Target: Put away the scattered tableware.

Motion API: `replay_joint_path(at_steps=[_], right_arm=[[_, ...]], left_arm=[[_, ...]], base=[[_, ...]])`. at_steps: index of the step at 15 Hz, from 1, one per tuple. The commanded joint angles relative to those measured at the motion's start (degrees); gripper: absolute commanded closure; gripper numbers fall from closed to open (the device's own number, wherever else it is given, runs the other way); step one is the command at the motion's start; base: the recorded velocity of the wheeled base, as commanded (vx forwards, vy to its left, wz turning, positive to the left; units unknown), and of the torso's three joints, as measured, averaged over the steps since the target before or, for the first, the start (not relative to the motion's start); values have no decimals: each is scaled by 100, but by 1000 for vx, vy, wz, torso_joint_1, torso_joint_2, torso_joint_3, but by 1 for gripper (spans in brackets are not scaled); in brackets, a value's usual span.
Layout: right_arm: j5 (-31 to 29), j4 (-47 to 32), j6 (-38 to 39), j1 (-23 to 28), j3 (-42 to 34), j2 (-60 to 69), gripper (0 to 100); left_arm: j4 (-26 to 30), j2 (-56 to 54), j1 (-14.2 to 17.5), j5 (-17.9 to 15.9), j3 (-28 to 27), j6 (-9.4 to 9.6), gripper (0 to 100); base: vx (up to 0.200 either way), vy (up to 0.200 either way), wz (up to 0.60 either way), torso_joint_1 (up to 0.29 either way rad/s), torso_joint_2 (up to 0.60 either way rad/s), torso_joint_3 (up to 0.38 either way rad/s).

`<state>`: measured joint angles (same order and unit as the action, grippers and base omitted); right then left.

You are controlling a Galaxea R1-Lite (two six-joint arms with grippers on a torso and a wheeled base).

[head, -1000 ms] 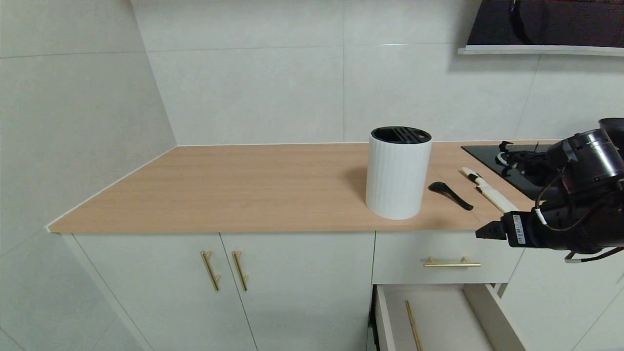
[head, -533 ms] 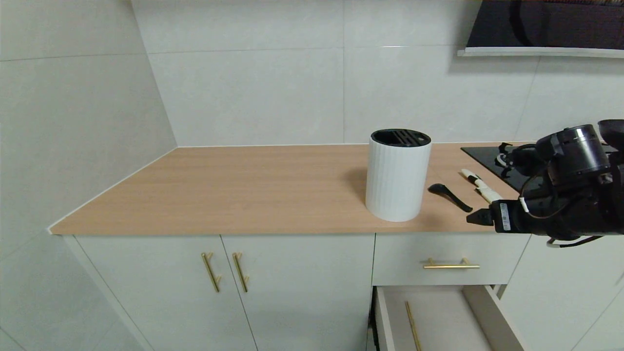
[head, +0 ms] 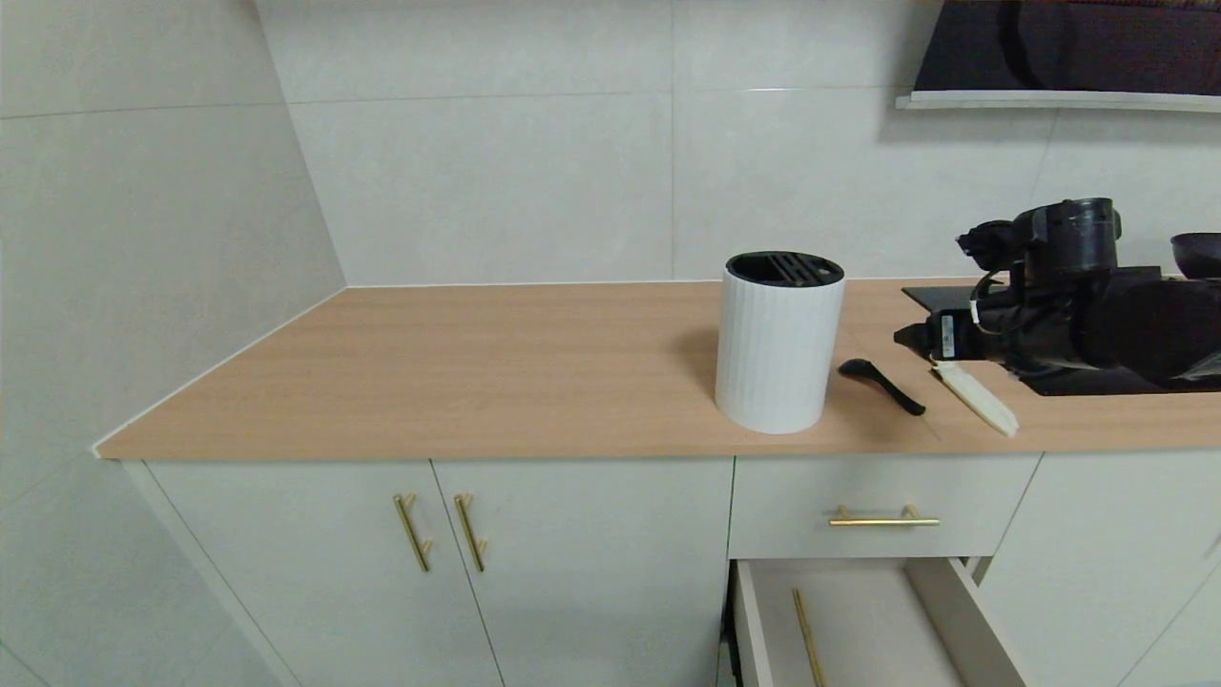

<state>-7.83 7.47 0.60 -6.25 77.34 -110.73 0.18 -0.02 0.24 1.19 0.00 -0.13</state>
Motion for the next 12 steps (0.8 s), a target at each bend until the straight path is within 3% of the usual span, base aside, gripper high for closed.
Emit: replay_joint_path(at_steps=[1,4,7,12], right_arm=[[326,9,-51,168,458,-678,0],[1055,17,-51,397,493,-845,0],[1424,17,-86,511,449,-854,0],[1538,228,-455,520,220,-1109,0]], left_arm=[[-1,2,2,4,0,-4,0],[-1,2,2,4,0,-4,0],[-1,2,2,4,0,-4,0],[-1,2,2,4,0,-4,0]], base=[[0,0,0,0,0,0],[0,0,0,0,0,0],[0,0,0,0,0,0],[0,0,0,0,0,0]])
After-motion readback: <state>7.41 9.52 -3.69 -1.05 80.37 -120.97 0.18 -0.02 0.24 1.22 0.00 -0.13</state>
